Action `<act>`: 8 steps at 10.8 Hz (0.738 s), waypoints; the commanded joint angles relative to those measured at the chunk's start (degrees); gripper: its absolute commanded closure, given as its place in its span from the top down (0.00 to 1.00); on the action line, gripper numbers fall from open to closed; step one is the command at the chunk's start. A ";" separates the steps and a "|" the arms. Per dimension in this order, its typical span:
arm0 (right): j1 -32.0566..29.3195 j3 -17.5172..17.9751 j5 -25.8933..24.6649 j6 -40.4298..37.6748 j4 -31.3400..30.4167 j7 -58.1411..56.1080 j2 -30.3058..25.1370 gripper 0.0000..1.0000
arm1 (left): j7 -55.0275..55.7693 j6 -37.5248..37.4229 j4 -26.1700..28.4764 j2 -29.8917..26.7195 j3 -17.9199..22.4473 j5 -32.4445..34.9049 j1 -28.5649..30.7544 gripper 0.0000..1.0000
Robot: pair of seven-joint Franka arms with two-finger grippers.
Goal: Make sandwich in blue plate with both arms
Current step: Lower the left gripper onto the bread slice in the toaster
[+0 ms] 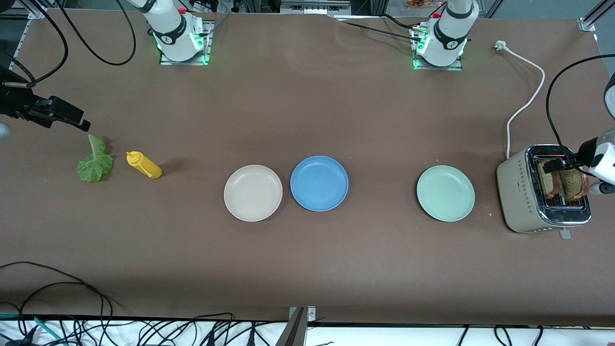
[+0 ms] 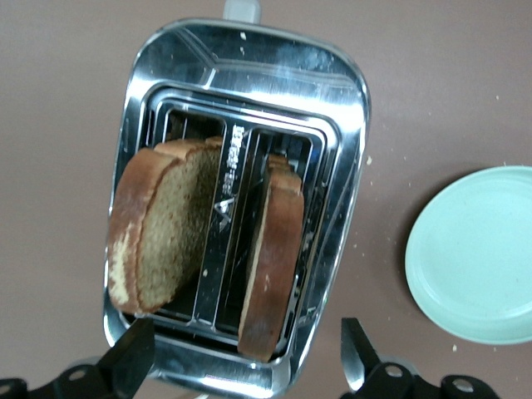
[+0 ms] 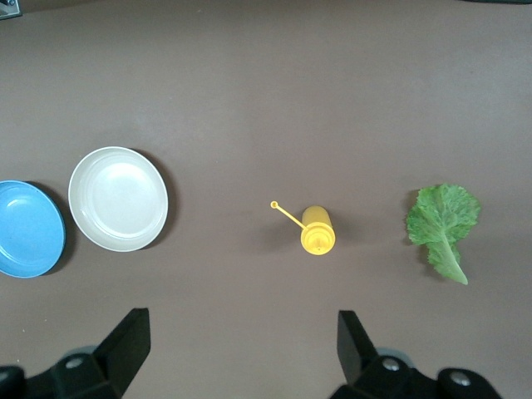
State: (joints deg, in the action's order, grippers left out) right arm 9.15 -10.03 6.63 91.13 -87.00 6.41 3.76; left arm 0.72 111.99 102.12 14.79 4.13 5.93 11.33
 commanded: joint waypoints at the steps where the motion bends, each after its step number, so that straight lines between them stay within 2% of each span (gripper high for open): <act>1: 0.17 -0.43 1.19 -0.16 0.52 -0.96 -0.25 1.00 | 2.00 3.75 0.27 1.55 0.53 -0.92 -0.61 0.98; 2: 0.17 -0.43 1.28 -0.43 0.43 -0.96 -0.33 1.00 | 2.61 4.63 0.27 2.16 0.53 -0.92 -0.61 0.98; 3: 0.17 -0.34 1.28 -0.25 0.43 -1.05 -0.25 1.00 | 3.32 5.33 0.36 2.52 0.53 -0.92 -0.70 0.92; 5: 0.17 -0.25 1.19 0.36 0.52 -0.96 -0.16 1.00 | 4.98 5.43 0.71 2.70 0.53 -0.92 -0.87 0.73; 8: 0.17 -0.51 1.28 -1.39 0.51 -1.05 -0.68 1.00 | 5.34 5.34 0.71 2.78 0.53 -0.92 -0.87 0.25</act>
State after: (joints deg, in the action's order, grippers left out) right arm 9.16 -10.02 6.63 91.32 -87.00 6.16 3.76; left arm 5.40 116.73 102.24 17.91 4.12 5.91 11.08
